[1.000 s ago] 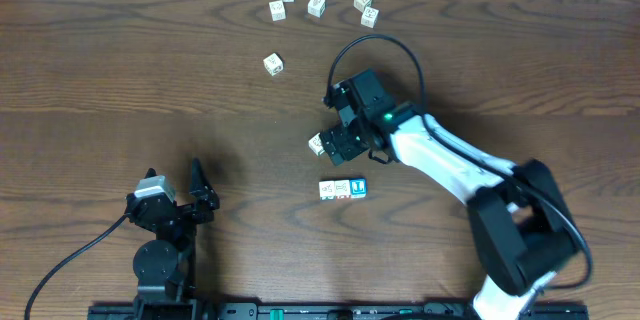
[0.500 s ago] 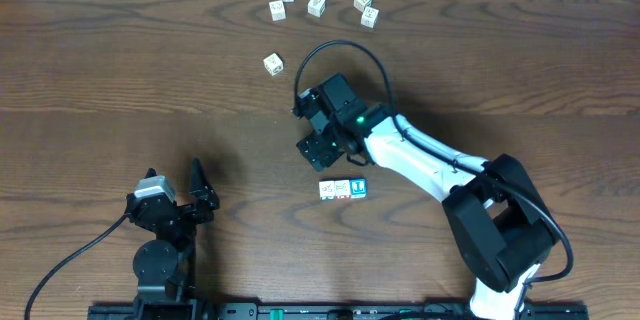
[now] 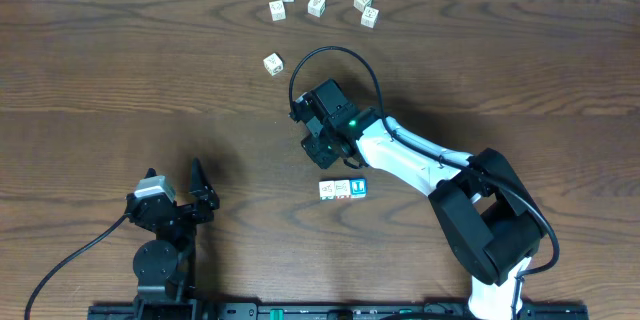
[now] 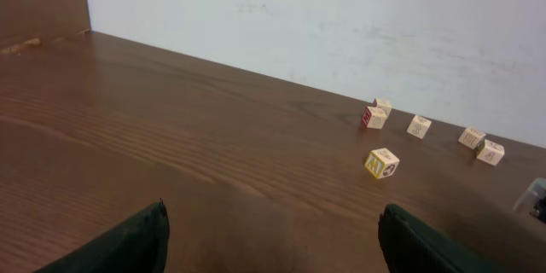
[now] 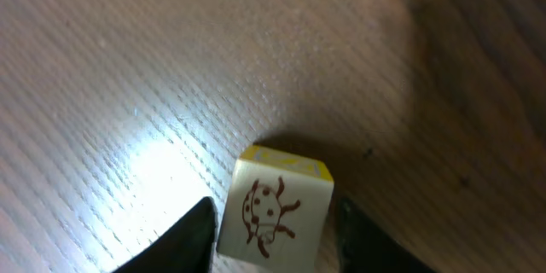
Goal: Lift 5 blocks
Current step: 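Move the right gripper to the block near the center, then grasp the yellow-edged ladybug block and carry it to the row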
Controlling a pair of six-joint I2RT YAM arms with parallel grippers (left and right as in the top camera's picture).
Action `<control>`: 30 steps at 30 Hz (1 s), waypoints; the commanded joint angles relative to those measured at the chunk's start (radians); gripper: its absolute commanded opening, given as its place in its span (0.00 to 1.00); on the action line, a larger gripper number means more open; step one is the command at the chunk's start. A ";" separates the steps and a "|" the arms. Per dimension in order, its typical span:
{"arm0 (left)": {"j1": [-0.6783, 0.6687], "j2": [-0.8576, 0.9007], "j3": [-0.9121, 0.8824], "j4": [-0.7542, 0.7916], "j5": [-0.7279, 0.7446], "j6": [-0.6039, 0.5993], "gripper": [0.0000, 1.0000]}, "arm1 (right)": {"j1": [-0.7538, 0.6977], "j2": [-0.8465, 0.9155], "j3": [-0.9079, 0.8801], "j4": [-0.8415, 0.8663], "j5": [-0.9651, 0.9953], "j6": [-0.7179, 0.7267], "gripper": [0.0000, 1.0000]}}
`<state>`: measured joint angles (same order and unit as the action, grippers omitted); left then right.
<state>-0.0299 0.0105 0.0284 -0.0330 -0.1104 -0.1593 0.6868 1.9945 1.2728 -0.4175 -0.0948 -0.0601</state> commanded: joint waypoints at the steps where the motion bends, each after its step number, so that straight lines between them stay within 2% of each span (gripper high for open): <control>1: -0.002 -0.006 -0.024 -0.030 -0.009 0.006 0.79 | 0.006 0.005 0.016 0.014 0.016 0.003 0.29; 4: -0.002 -0.006 -0.024 -0.030 -0.009 0.006 0.79 | 0.006 0.005 0.016 0.030 0.017 0.003 0.19; 5: -0.002 -0.006 -0.024 -0.030 -0.009 0.006 0.79 | 0.006 0.005 0.016 0.033 0.024 0.013 0.13; 8: -0.002 -0.006 -0.024 -0.030 -0.009 0.006 0.79 | 0.006 0.005 0.016 0.031 0.051 0.047 0.01; 13: -0.002 -0.006 -0.024 -0.030 -0.009 0.006 0.79 | 0.001 -0.032 0.016 0.027 0.055 0.103 0.01; 17: -0.002 -0.006 -0.024 -0.030 -0.009 0.006 0.79 | -0.011 -0.138 0.016 -0.007 0.113 0.159 0.01; 25: -0.002 -0.006 -0.024 -0.030 -0.009 0.006 0.79 | -0.080 -0.508 -0.022 -0.287 0.254 0.227 0.01; 28: -0.002 -0.006 -0.024 -0.030 -0.009 0.006 0.79 | -0.097 -0.657 -0.163 -0.348 0.282 0.293 0.01; 30: -0.002 -0.006 -0.024 -0.030 -0.009 0.006 0.79 | -0.097 -0.800 -0.416 -0.304 0.286 0.434 0.01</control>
<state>-0.0299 0.0105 0.0284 -0.0338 -0.1108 -0.1596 0.5892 1.2751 1.0988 -0.7521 0.1566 0.2020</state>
